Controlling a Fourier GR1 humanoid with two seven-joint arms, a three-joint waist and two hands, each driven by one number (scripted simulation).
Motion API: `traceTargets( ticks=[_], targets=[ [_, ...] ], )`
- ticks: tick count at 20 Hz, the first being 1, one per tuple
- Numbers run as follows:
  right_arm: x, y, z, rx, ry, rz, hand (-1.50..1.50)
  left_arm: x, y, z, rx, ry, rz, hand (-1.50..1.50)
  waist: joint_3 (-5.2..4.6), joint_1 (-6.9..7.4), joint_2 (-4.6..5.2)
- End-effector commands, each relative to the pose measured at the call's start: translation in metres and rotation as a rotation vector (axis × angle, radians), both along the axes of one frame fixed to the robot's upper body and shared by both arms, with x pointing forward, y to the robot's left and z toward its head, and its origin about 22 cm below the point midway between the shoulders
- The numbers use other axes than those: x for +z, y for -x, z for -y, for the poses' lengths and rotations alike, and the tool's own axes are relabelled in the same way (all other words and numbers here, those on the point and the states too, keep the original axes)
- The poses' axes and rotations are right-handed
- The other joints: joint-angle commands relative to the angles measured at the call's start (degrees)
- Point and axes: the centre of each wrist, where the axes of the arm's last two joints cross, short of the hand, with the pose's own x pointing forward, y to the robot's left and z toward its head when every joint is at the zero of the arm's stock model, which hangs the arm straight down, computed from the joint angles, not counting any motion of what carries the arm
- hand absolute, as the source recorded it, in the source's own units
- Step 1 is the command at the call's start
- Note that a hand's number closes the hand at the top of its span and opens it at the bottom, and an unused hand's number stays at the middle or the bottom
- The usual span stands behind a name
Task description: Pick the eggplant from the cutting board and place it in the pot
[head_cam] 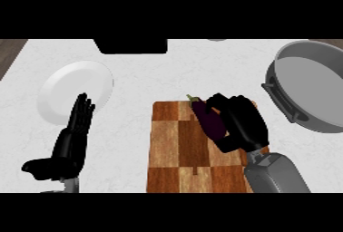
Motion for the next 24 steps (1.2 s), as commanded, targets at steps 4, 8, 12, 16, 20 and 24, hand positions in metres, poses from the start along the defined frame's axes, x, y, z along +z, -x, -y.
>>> traceTargets(
  ticks=[4,8,12,16,20,24],
  targets=[
    [0.055,0.032,0.011,-0.112,-0.041,0.231,1.50,0.004,-0.017,-0.010,0.026,-0.002,-0.003,0.00,0.05,-0.26,0.13],
    [0.073,0.026,0.009,-0.245,-0.047,0.266,1.50,0.002,0.000,0.019,0.005,-0.008,-0.013,0.00,0.06,0.25,0.15],
    [0.102,0.019,0.034,-0.342,-0.040,0.258,1.50,0.005,-0.014,0.006,-0.027,0.002,0.021,0.00,0.04,0.20,0.22],
    [0.088,0.008,0.068,-0.408,-0.034,0.270,1.50,0.007,-0.010,-0.011,-0.017,0.004,0.007,0.00,0.07,0.37,0.27],
    [0.082,-0.027,0.111,-0.469,-0.042,0.274,1.50,-0.003,0.000,0.000,-0.001,-0.007,0.001,0.00,0.08,0.74,0.37],
    [0.084,-0.036,0.157,-0.501,-0.032,0.268,1.50,-0.008,-0.023,0.025,-0.013,0.022,-0.006,0.00,0.07,0.18,0.43]
  ],
)
